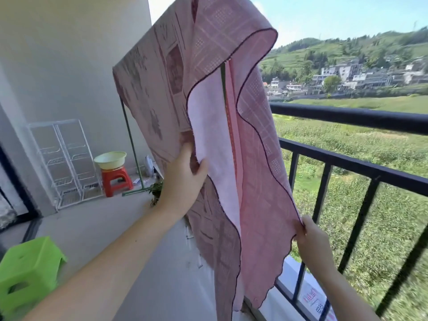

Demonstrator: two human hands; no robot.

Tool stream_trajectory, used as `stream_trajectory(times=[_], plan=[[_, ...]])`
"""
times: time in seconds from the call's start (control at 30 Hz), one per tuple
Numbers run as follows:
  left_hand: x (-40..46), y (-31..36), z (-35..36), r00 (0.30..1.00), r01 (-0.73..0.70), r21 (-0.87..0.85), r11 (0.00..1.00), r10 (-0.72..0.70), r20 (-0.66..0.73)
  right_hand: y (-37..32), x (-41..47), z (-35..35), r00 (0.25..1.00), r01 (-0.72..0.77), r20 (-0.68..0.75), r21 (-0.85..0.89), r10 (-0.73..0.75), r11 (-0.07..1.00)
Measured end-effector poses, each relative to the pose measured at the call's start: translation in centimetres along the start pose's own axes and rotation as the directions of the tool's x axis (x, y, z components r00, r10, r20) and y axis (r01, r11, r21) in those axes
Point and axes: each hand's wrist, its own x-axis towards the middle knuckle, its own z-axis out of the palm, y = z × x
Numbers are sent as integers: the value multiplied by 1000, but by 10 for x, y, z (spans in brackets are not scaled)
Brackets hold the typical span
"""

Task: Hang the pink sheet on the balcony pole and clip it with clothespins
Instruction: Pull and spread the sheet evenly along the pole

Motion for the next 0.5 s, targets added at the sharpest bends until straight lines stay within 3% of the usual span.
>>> stream_trajectory(times=[0.17, 0.33, 0.4, 0.5], plan=[[-11, -3, 15, 1000, 12, -20, 1000, -12, 18, -9, -10, 2, 995, -43, 93, 9, 42, 999], [-10, -4, 20, 990, -27, -78, 997, 37, 134, -76, 18, -25, 978, 97, 173, 126, -118, 987], [-12, -8, 23, 986, -38, -77, 996, 50, 158, -120, 31, -34, 967, 181, 143, 194, -211, 964], [-10, -10, 22, 993, -43, -109, 993, 55, 107, -179, 54, -25, 928, 356, 72, 126, -367, 926]])
